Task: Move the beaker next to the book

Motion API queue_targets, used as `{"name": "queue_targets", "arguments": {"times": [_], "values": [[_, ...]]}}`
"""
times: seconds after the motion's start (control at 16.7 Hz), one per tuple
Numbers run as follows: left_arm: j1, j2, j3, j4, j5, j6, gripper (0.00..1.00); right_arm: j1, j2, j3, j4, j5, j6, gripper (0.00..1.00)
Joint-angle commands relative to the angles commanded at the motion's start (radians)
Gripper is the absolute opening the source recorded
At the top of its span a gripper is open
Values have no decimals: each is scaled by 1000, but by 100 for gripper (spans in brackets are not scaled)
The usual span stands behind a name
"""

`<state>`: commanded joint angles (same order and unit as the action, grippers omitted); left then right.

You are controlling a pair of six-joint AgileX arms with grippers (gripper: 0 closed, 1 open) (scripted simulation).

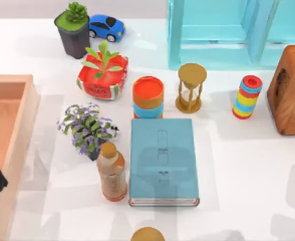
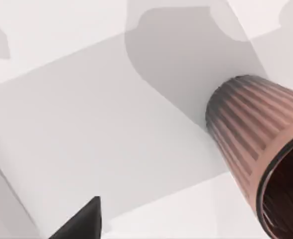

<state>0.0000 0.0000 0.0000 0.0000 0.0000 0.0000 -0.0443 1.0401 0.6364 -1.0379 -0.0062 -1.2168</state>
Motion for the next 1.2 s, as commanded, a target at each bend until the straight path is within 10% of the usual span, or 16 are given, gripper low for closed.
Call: {"name": "queue_targets", "arguments": {"times": [0.48, 1.2], "values": [[0, 0, 0, 0, 0, 0, 100, -20, 124, 305, -295, 8, -401, 100], [0, 0, 0, 0, 0, 0, 100, -15, 163, 174, -140, 5, -408, 100]]}}
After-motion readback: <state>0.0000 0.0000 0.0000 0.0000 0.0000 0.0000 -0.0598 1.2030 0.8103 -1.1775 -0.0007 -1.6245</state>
